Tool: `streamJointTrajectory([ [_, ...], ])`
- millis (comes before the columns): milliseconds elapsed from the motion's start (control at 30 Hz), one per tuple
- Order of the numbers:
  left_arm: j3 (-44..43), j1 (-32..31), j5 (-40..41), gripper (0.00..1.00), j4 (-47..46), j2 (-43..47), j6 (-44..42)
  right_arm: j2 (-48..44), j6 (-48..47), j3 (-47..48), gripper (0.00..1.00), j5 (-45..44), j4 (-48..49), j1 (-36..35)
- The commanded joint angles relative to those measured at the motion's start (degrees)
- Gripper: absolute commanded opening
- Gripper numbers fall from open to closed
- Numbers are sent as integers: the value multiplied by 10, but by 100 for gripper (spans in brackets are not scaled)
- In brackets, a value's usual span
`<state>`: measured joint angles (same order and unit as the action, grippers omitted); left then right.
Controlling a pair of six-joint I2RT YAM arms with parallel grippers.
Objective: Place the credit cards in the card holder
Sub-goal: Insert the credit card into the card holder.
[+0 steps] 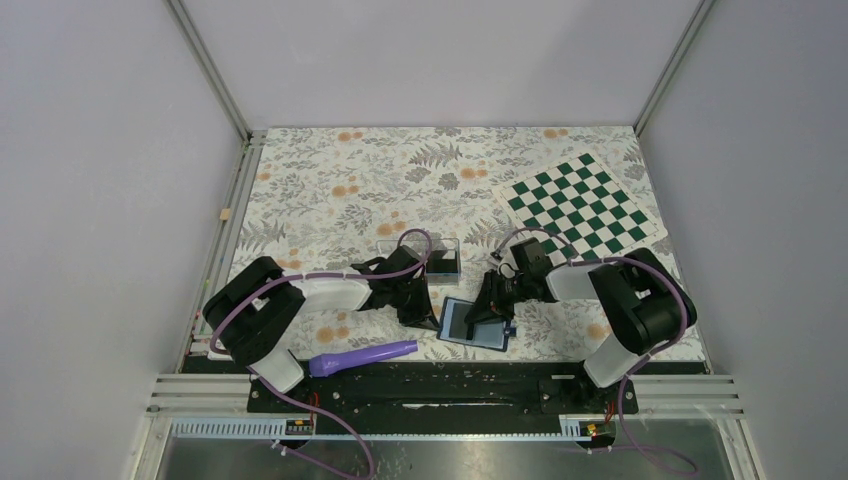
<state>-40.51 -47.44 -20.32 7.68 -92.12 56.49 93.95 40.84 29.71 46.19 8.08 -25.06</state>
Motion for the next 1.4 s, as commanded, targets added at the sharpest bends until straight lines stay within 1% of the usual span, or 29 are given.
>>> streamJointTrajectory([
  [0,-12,-7,24,0,-1,-5,-7,-27,-35,20,31,-51,-99,-15],
  [133,-17,-7,27,0,7,-4,-10,-58,-71,49,45,-90,-178,-15],
  [233,-20,-8,26,0,7,-5,-12,-61,-91,72,50,-105,-223,-17],
  [433,-31,-8,24,0,7,-10,-13,-33,-105,89,52,-114,-239,-28],
  [567,-44,-12,21,0,6,-22,-11,-7,-103,99,48,-113,-234,-43],
  [633,-53,-18,20,0,7,-31,-11,3,-96,102,45,-106,-222,-51],
  [767,-66,-30,17,0,2,-42,-4,14,-60,98,41,-71,-167,-61],
  [933,-82,-43,9,0,-10,-46,3,25,-21,91,41,-37,-106,-76],
  [1033,-85,-44,10,0,-10,-42,4,33,18,72,41,-14,-41,-78],
  [1100,-84,-45,11,0,-9,-37,4,35,34,59,42,-5,-18,-78],
  [1167,-84,-45,16,0,0,-31,1,30,28,57,43,-16,-36,-78],
  [1267,-88,-45,38,0,34,-18,-7,5,-10,68,48,-51,-115,-78],
  [1300,-91,-44,47,1,48,-13,-10,-6,-24,74,50,-65,-143,-78],
  [1367,-98,-44,67,7,81,-5,-18,-29,-51,87,55,-92,-195,-78],
])
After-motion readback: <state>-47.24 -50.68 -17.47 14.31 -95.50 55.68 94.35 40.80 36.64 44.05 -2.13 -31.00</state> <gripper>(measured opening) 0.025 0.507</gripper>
